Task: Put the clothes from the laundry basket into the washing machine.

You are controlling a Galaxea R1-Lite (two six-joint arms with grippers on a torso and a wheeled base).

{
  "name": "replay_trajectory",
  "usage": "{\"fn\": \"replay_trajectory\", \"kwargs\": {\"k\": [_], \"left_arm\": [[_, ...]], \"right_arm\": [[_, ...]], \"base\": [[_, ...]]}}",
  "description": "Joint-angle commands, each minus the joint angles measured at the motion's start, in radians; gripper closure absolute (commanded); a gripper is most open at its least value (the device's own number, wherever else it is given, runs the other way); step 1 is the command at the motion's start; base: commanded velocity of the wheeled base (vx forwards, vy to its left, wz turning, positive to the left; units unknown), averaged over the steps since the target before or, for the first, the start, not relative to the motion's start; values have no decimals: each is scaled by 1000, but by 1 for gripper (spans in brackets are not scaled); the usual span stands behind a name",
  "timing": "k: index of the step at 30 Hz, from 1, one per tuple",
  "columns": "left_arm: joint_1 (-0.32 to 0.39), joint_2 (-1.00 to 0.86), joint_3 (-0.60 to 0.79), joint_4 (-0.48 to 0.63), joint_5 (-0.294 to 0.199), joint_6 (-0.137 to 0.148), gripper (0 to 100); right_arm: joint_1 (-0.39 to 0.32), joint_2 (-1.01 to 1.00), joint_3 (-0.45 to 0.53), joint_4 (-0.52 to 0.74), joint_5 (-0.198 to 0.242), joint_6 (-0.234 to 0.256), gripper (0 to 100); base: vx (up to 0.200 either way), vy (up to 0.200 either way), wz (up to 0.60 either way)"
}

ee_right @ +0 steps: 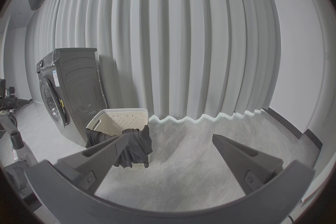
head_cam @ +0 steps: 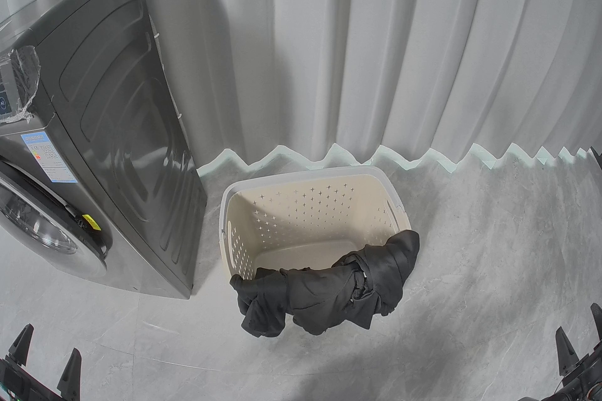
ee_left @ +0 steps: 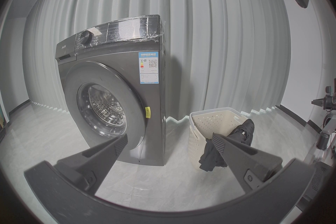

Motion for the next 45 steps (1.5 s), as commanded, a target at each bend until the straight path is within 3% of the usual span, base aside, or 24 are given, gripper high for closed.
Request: {"fn": "replay_trajectory", "kwargs": {"k": [1, 16, 28, 40, 45], "left_arm": [[0, -15, 16, 0, 0, 0, 0], [0, -15, 16, 0, 0, -2, 0], [0, -15, 16, 1, 1, -3, 0], [0, -15, 16, 0, 1, -2, 0], [0, -15, 16, 0, 0, 0, 0]], "right_arm": [[0, -12, 18, 0, 0, 0, 0], [-1, -12, 18, 0, 0, -2, 0], [-1, -12, 18, 0, 0, 0, 0], [0, -12, 18, 0, 0, 0, 0], [-1, -12, 18, 0, 0, 0, 0]], "base": [[0, 0, 0], [160, 0, 0], [0, 0, 0], [0, -200, 0], [0, 0, 0]]}}
